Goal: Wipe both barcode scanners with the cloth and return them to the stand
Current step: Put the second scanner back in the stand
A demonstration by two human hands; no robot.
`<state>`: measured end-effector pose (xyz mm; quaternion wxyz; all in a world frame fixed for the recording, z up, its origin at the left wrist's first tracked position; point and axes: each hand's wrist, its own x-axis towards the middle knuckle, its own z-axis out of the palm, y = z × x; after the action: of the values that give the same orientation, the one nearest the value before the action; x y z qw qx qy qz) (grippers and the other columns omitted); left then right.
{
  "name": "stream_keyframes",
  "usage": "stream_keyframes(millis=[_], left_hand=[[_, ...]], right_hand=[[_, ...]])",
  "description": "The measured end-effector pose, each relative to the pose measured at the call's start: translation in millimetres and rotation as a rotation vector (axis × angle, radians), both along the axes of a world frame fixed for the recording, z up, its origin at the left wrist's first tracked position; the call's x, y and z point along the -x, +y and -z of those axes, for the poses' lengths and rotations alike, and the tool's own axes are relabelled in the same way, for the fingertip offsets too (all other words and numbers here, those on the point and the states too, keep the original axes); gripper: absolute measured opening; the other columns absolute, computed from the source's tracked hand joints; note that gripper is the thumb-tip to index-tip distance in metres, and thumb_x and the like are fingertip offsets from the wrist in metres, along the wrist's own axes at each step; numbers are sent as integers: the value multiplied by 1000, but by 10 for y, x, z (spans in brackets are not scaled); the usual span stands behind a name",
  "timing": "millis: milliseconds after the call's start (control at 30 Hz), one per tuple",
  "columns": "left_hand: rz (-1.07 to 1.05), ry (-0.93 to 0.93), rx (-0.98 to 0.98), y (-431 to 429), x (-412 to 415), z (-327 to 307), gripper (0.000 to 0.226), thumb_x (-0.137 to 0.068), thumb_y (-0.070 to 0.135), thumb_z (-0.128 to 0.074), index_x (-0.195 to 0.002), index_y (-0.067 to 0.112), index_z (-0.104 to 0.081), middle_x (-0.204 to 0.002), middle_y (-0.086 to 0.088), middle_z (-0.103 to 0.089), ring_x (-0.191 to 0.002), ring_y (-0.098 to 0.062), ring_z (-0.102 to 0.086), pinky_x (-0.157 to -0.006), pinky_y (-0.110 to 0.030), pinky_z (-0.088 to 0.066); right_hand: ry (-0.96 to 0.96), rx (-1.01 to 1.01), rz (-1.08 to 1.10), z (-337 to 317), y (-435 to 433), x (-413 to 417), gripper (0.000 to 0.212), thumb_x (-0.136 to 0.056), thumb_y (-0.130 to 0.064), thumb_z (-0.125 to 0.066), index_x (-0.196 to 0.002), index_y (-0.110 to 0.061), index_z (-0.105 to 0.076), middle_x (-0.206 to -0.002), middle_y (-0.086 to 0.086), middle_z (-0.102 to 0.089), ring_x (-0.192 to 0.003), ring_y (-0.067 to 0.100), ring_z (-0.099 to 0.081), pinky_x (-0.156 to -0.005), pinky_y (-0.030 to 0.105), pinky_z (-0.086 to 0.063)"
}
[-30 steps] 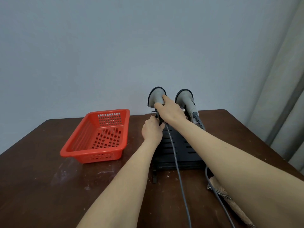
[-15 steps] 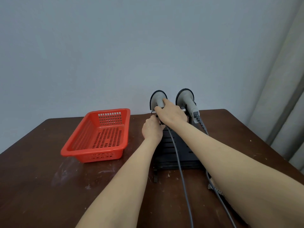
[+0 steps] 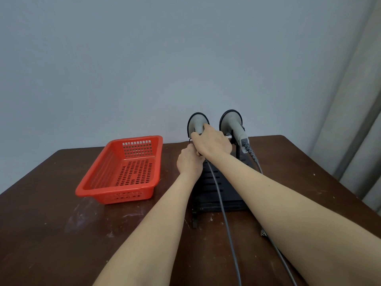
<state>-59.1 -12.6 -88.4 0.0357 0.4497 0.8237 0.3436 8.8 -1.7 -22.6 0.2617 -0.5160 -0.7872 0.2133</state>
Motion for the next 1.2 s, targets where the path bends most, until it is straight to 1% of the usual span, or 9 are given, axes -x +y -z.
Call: stream_keyframes(millis=[100, 233, 333, 500, 633, 733, 967, 1067, 1200], left_hand=[[12, -8, -8, 8, 9, 0, 23, -89, 13, -46, -107, 3, -56, -101, -17, -66, -94, -36, -61, -70, -38, -47], [34, 0, -25, 5, 34, 18, 23, -88, 13, -47, -107, 4, -55, -102, -17, -65, -96, -37, -60, -69, -37, -44], [30, 15, -14, 14, 49, 31, 22, -88, 16, -48, -106, 4, -54, -103, -16, -64, -98, -37, -59, -70, -38, -44], [30, 5, 7, 16, 72, 28, 24, -87, 18, -50, -108, 5, -53, -104, -16, -64, -96, -36, -60, -76, -41, -50], [55, 27, 47, 11, 109, 6, 34, -86, 20, -53, -117, 7, -50, -108, -15, -64, -100, -35, -59, -78, -42, -50], [75, 33, 90, 11, 144, 2, 40, -86, 23, -55, -122, 9, -47, -111, -13, -63, -102, -33, -59, -76, -40, -49], [237, -116, 96, -12, 229, -98, 65, -82, 13, -59, -141, 15, -32, -124, -8, -58, -111, -26, -55, -79, -30, -42], [261, -117, 81, -43, 271, -140, 64, -87, 6, -49, -146, 16, -27, -131, -12, -55, -114, -27, -54, -80, -26, -40], [249, -74, 31, -85, 300, -215, 58, -94, 9, -44, -148, 16, -25, -135, -13, -54, -122, -28, -52, -96, -34, -43]], right_hand=[[23, 24, -2, 14, 7, -17, 30, -87, -36, -39, -105, -14, -50, -100, 7, -62, -85, 27, -48, -65, 34, -35], [56, 80, -16, 9, 25, -34, 40, -88, -38, -41, -119, -15, -48, -99, 6, -61, -87, 26, -49, -69, 35, -38], [84, 120, -26, 15, 39, -43, 37, -87, -38, -41, -115, -13, -49, -85, 3, -59, -93, 28, -54, -70, 35, -39], [113, 174, -35, 19, 39, -40, 38, -86, -39, -41, -114, -15, -48, -87, 4, -62, -96, 31, -56, -74, 36, -42], [121, 207, -28, 11, 55, -53, 45, -87, -42, -42, -124, -17, -45, -113, 9, -59, -106, 33, -53, -79, 37, -42], [113, 240, -30, -1, 72, -54, 51, -87, -45, -42, -130, -17, -42, -121, 9, -57, -108, 31, -52, -81, 38, -42], [101, 256, -21, -18, 52, -55, 64, -87, -56, -32, -132, -12, -43, -119, 11, -59, -105, 31, -56, -86, 41, -46], [83, 244, -23, -28, 49, -66, 63, -87, -55, -33, -131, -12, -44, -117, 10, -60, -102, 30, -57, -81, 40, -45], [41, 226, -19, -36, 40, -91, 62, -88, -54, -32, -131, -10, -44, -119, 11, -58, -98, 29, -54, -76, 38, -40]])
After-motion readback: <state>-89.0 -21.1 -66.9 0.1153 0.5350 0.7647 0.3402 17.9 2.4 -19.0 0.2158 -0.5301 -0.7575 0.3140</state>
